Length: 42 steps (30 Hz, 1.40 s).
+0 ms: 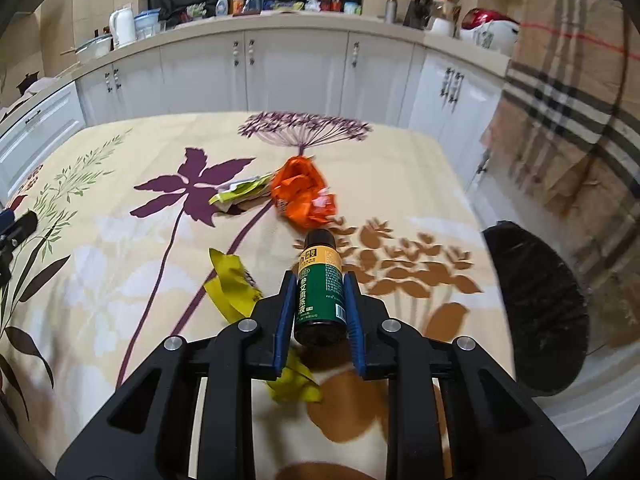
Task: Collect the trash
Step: 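Grasp the green bottle with the right gripper, then grasp the yellow wrapper with the left gripper and lift it, then carry the green bottle and yellow wrapper to the black bin and open both grippers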
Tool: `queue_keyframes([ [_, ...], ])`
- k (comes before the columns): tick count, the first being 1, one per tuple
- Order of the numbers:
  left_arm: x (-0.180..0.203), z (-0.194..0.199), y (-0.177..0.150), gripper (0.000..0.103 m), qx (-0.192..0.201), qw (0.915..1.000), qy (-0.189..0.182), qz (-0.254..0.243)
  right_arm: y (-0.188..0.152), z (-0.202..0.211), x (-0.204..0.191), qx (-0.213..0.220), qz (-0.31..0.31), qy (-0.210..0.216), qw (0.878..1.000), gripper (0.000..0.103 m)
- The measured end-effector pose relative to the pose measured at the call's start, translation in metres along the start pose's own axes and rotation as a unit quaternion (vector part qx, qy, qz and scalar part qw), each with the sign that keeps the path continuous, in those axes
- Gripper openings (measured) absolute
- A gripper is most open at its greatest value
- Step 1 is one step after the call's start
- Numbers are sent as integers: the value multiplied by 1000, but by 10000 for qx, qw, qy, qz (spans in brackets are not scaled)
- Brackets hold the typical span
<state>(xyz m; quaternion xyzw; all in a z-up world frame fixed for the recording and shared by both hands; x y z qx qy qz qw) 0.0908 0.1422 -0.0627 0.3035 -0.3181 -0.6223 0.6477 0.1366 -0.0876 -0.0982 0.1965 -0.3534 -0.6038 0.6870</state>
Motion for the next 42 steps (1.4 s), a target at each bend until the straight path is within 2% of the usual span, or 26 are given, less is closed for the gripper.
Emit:
queue_keyframes([
  [3, 26, -1, 0, 62, -41, 9995, -267, -154, -4, 6, 14, 81, -113, -123, 9998, 23],
  [13, 110, -13, 1, 66, -360, 9929, -1111, -227, -18, 11, 63, 192, -446, -368, 9981, 23],
  [17, 135, -17, 2, 66, -470, 9904, -1287, -171, -24, 11, 81, 242, -521, -479, 9972, 23],
  [27, 181, -41, -2, 66, -722, 9874, -1380, -281, -33, 9, 120, 258, -824, -490, 9951, 23],
  [30, 187, -48, -4, 53, -819, 9862, -1399, -323, -33, 9, 122, 263, -829, -482, 9950, 23],
  [32, 189, -53, -6, 40, -934, 9844, -1459, -321, -33, 9, 122, 270, -826, -488, 9950, 23],
  [35, 189, -52, -6, 29, -944, 9826, -1568, -301, -33, 8, 123, 265, -840, -483, 9949, 23],
  [38, 186, -51, -7, 22, -938, 9805, -1702, -283, -33, 8, 122, 257, -825, -481, 9951, 23],
  [42, 177, -44, -7, 17, -823, 9813, -1698, -386, -33, 10, 119, 262, -805, -484, 9952, 23],
])
Point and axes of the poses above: each gripper's, at about its wrist camera, not at the fingertips, and z roughly against the way its jaws point, x to its right, y to its top, the point moved 2 cm from there along -z, roughly the way its jaws point, and after that the axes turned 11 degrees about -y, right-handed, at the moved point
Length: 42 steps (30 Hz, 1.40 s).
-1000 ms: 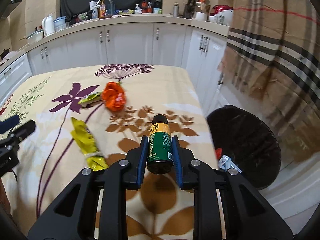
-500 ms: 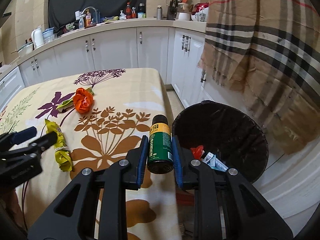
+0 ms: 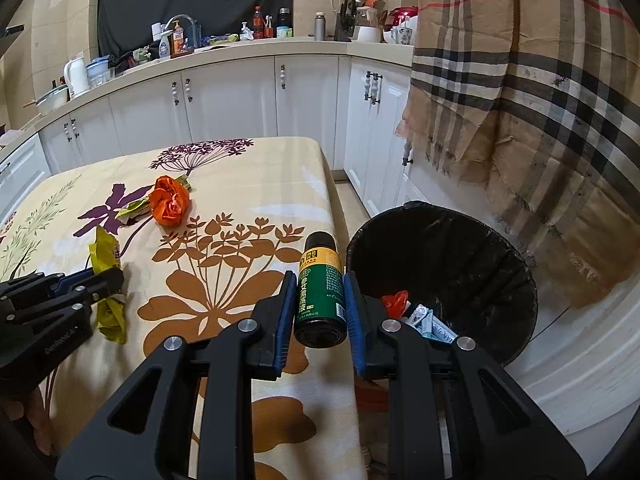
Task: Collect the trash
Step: 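Carry the green bottle and yellow wrapper to the black bin and open both grippers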
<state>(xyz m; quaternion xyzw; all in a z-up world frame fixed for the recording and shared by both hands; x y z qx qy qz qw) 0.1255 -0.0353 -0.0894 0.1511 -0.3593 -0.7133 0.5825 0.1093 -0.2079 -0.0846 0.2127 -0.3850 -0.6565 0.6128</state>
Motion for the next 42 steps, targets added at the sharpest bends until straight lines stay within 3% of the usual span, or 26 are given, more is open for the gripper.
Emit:
queue_keyframes([
  [7, -5, 16, 2, 16, 241, 9989, 267, -289, 1, 5, -9, 49, -10, 1, 10000, 23],
  [13, 13, 28, 18, 16, 687, 9937, 417, -784, 10, 7, -3, 194, -96, -124, 9997, 23],
  [21, 61, 21, 49, 16, 1139, 9831, 27, -1435, 33, 1, 33, 441, -377, -559, 9967, 23],
  [26, 102, 7, 69, 16, 1398, 9720, -348, -1858, 43, -10, 60, 474, -556, -789, 9942, 23],
  [31, 132, -16, 82, 16, 1431, 9661, -587, -2069, 48, -22, 82, 468, -720, -987, 9914, 23],
  [42, 166, -75, 96, 16, 1015, 9670, -800, -2194, 46, -61, 120, 241, -1080, -1280, 9856, 23],
])
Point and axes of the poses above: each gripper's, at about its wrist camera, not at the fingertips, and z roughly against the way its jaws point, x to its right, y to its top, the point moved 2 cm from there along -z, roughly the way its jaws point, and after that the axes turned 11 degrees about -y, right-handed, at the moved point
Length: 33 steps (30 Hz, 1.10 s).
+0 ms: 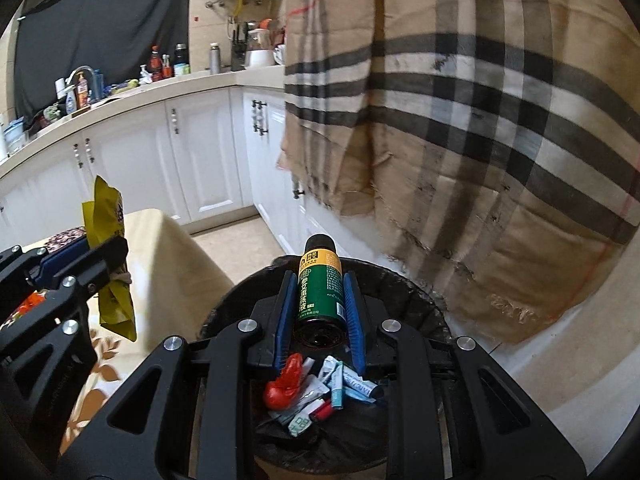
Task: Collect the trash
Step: 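Carry the green bottle and yellow wrapper to the black bin and open both grippers, then move both tools back over the table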
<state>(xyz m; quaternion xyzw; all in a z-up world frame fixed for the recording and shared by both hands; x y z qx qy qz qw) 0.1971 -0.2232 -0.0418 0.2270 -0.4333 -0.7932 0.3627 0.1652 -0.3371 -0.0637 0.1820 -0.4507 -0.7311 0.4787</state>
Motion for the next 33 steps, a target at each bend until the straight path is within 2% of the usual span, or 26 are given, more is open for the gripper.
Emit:
queue_keyframes([
  [7, 6, -33, 6, 17, -224, 9994, -244, 126, 0, -22, 10, -126, -108, -114, 9998, 24],
  [11, 9, -42, 4, 20, -340, 9989, -291, 146, 0, -29, 12, -144, -73, -219, 9996, 33],
  [12, 9, -42, 4, 23, -354, 9989, -270, 159, 0, -29, 13, -138, -73, -236, 9996, 36],
  [14, 8, -42, 4, 36, -347, 9989, -250, 194, 0, -29, 13, -126, -77, -250, 9996, 36],
  [16, 6, -38, 3, 39, -287, 9992, -195, 210, 0, -30, 13, -126, -76, -257, 9996, 36],
  [25, -14, -19, -1, 43, -313, 9992, 73, 250, -2, -20, 5, -147, -63, -194, 9997, 36],
  [33, -58, 20, -23, 49, -345, 9967, 507, 529, -1, 5, -31, -64, 89, 128, 9999, 36],
])
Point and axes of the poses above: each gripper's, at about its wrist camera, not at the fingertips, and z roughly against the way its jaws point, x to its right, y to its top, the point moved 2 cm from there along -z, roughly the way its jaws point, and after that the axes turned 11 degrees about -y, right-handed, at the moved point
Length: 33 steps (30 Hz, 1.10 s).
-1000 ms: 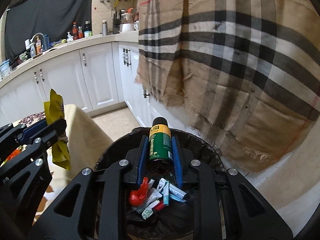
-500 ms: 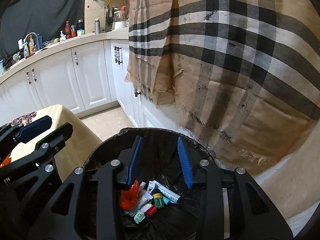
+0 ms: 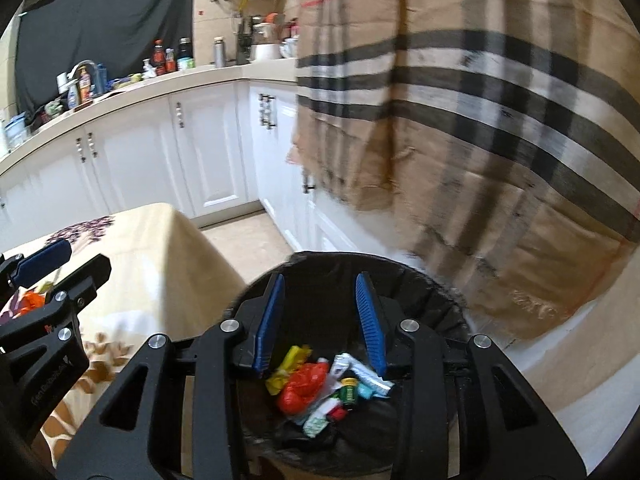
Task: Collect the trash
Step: 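Move both tools back over the table, then grasp the orange plastic bag with the right gripper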
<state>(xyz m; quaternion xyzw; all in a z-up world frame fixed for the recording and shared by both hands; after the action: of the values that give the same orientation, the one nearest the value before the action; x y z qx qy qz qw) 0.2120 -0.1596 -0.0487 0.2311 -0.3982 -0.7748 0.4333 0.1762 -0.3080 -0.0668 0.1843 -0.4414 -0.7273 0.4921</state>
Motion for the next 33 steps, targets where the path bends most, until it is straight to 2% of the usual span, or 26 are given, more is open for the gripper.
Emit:
queue_keyframes([
  [11, -100, 67, -45, 53, -18, 9940, 865, 669, -2, 34, -87, 72, 451, 630, 9970, 37],
  [15, -141, 94, -65, 53, -24, 9874, 1230, 995, -3, 44, -118, 84, 620, 856, 9944, 37],
  [21, -195, 133, -93, 57, 11, 9727, 1805, 1462, -10, 56, -158, 37, 879, 1150, 9895, 37],
  [28, -233, 155, -116, 58, -58, 9593, 2140, 1840, -18, 69, -203, -28, 1217, 1458, 9818, 37],
  [33, -247, 163, -128, 61, -91, 9544, 2234, 1975, -26, 71, -232, -145, 1480, 1594, 9759, 38],
])
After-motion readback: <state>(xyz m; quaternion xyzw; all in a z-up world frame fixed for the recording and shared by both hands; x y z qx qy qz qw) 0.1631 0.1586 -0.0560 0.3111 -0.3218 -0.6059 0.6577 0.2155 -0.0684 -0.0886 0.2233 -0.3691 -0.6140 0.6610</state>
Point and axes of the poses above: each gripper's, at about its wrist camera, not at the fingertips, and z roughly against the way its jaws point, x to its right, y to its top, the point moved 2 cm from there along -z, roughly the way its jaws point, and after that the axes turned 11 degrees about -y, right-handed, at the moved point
